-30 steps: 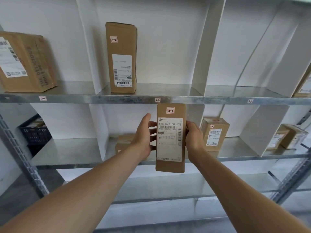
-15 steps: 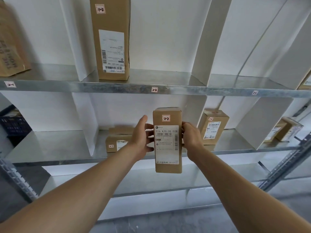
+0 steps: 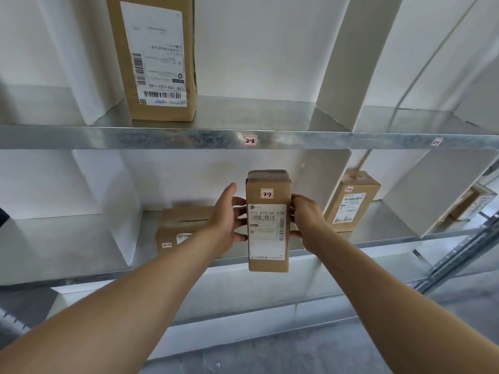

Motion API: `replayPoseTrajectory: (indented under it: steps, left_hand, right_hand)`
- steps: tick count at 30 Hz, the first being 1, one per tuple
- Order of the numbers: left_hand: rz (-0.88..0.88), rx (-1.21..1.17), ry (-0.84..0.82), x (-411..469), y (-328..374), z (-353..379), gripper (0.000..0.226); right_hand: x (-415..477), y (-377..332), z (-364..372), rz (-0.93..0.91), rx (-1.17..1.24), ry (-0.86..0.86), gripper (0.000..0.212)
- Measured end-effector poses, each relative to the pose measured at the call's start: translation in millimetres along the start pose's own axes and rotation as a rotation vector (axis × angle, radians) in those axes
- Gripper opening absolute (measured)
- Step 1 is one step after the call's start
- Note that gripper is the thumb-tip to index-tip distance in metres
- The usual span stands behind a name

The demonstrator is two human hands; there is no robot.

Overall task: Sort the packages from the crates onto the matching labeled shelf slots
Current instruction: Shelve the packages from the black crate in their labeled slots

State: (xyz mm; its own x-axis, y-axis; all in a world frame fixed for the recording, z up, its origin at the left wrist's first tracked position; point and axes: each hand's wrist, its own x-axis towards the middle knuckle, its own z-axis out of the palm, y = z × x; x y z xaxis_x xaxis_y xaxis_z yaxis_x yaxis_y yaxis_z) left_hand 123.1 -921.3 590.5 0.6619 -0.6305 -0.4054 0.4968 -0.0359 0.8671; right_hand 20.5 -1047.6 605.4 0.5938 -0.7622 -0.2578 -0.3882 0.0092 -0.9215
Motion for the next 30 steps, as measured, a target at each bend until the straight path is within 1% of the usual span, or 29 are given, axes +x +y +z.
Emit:
replayPoseTrajectory:
  steps: [10, 19, 24, 30]
  left_hand:
    - [-0.024, 0.000, 0.040, 38.8, 1.4, 1.9, 0.063]
    - [-0.009, 0.002, 0.139, 72.3, 6.3, 14.2, 0.058]
    - [-0.023, -0.033, 0.190, 92.5, 6.0, 14.6, 0.057]
    - [-0.047, -0.035, 0.193, 108.5, 3.7, 14.9, 0.058]
  right_hand:
    - [39.7, 2.9, 6.1, 0.010, 0.016, -0.009, 0.051]
    - [87.9, -0.2, 5.5, 0.014, 0.021, -0.112, 0.056]
    - [115.0, -0.8, 7.9, 0.013, -0.032, -0.161, 0.060]
    - [135.6, 5.0, 11.6, 0.039, -0.041, -0.187, 0.064]
